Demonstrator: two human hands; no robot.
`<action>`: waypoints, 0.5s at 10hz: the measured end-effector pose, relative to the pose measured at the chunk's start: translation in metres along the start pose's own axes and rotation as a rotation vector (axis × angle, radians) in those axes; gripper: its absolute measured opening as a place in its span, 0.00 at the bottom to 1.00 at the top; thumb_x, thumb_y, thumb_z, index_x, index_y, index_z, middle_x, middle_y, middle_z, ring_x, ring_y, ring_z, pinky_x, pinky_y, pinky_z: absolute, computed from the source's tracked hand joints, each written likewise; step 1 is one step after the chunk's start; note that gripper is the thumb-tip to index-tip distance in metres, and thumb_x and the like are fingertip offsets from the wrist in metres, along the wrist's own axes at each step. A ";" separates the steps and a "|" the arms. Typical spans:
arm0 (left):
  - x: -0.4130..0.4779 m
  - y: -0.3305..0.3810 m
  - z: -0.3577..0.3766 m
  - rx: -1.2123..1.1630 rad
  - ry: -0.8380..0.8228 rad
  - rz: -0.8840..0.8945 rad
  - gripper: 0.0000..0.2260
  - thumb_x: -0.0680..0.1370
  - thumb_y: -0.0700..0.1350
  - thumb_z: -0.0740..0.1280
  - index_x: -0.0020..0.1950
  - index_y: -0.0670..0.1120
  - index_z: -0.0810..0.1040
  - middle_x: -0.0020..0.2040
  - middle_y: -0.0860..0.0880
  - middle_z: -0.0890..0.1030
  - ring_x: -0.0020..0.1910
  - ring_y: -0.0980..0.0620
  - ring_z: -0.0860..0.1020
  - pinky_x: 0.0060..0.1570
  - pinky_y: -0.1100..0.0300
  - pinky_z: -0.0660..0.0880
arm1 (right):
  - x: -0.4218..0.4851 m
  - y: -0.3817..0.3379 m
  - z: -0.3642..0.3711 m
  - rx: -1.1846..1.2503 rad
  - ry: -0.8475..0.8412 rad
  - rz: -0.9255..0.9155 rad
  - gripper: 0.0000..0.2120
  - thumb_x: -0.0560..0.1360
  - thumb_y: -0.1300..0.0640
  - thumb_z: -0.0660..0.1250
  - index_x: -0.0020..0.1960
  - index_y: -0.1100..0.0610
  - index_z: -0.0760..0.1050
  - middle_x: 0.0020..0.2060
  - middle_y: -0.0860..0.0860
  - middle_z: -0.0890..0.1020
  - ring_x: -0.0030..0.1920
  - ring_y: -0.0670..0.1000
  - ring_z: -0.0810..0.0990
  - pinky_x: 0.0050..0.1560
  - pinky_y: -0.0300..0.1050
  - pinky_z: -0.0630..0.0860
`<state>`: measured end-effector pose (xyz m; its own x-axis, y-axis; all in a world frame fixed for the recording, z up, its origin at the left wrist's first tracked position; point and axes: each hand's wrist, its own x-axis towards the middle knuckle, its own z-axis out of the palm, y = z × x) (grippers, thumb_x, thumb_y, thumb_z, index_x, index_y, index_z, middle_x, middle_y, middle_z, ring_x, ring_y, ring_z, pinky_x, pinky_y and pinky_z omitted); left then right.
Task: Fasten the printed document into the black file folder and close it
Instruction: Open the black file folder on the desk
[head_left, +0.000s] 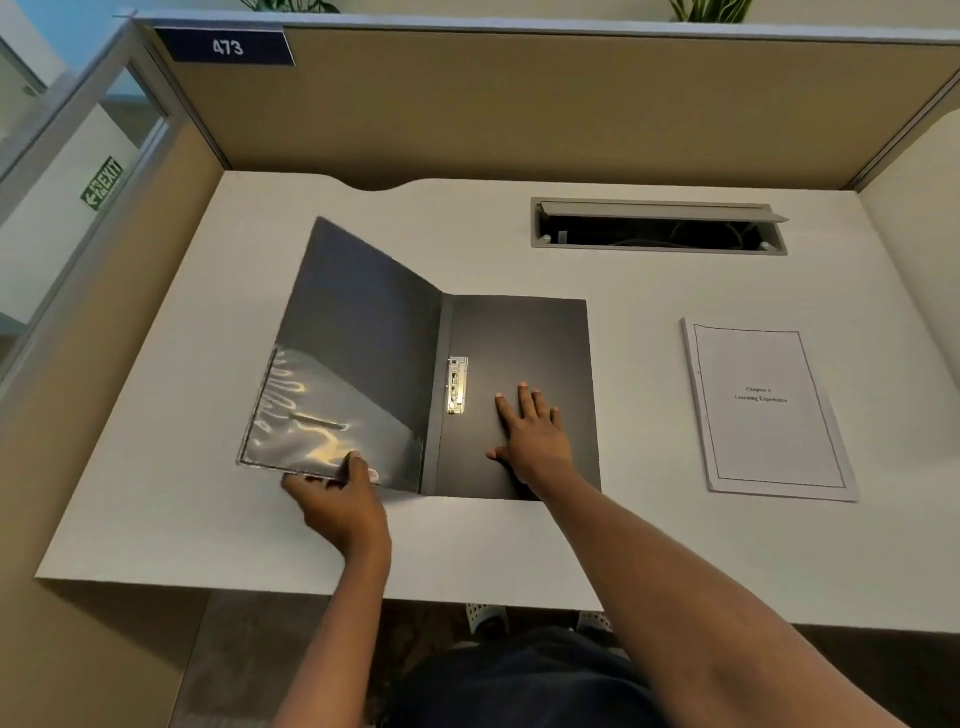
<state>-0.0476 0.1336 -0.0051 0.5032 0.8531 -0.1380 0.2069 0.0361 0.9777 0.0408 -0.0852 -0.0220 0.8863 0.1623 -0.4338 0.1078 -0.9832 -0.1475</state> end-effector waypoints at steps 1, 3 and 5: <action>0.022 -0.004 -0.004 0.016 0.120 -0.095 0.35 0.73 0.36 0.78 0.74 0.50 0.64 0.67 0.44 0.76 0.59 0.44 0.81 0.54 0.57 0.83 | 0.000 0.000 0.000 0.009 -0.001 0.002 0.44 0.79 0.37 0.64 0.84 0.47 0.41 0.83 0.56 0.42 0.83 0.60 0.41 0.82 0.61 0.49; 0.043 -0.016 -0.006 0.231 0.098 -0.122 0.42 0.70 0.33 0.77 0.81 0.46 0.62 0.78 0.42 0.62 0.72 0.39 0.72 0.66 0.43 0.78 | 0.001 0.000 -0.001 0.009 -0.010 -0.001 0.44 0.80 0.37 0.63 0.84 0.47 0.40 0.83 0.56 0.42 0.83 0.60 0.41 0.82 0.60 0.48; 0.037 -0.019 0.011 0.756 0.000 0.057 0.29 0.74 0.41 0.77 0.75 0.42 0.74 0.86 0.43 0.44 0.84 0.38 0.45 0.82 0.41 0.49 | 0.002 -0.001 -0.001 -0.012 -0.017 0.001 0.44 0.79 0.37 0.63 0.84 0.47 0.41 0.83 0.57 0.42 0.83 0.61 0.41 0.82 0.61 0.49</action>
<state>-0.0240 0.1590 -0.0306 0.5300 0.8432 -0.0906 0.6995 -0.3743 0.6087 0.0432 -0.0843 -0.0217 0.8788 0.1629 -0.4485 0.1127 -0.9842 -0.1367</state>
